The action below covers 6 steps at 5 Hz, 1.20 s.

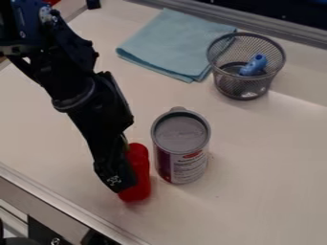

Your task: Moved the red bell pepper tot he bottom of the can

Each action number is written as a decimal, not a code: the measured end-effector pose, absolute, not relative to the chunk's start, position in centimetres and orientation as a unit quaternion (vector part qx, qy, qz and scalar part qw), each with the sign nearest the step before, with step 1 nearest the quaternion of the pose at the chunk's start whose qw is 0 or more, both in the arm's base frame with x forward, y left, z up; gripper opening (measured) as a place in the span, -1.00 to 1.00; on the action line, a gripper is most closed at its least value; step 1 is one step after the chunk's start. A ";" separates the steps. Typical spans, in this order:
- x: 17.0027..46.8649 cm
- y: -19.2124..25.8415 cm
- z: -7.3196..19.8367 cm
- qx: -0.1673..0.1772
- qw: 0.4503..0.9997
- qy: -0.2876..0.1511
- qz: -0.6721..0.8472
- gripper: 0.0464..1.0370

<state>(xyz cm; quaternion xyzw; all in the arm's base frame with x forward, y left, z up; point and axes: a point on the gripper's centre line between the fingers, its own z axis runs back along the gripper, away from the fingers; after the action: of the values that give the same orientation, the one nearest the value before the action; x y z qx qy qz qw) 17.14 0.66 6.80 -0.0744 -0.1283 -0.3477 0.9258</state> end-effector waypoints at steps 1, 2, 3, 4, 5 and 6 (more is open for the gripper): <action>17.2 0.6 6.8 -0.071 0.924 -0.136 -0.351 0.80; 17.0 0.6 6.8 -0.066 0.928 -0.118 -0.348 0.93; 17.6 0.4 7.4 -0.054 0.938 -0.121 -0.320 0.93; 18.0 0.5 8.1 -0.060 0.943 -0.109 -0.309 0.93; 17.9 0.4 8.9 -0.073 0.942 -0.091 -0.316 0.93; 18.0 0.6 9.9 -0.091 0.945 -0.073 -0.306 0.93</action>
<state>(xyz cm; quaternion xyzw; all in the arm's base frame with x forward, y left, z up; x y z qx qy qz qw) 18.01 0.63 9.93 -0.0913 -0.0729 -0.3063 0.9448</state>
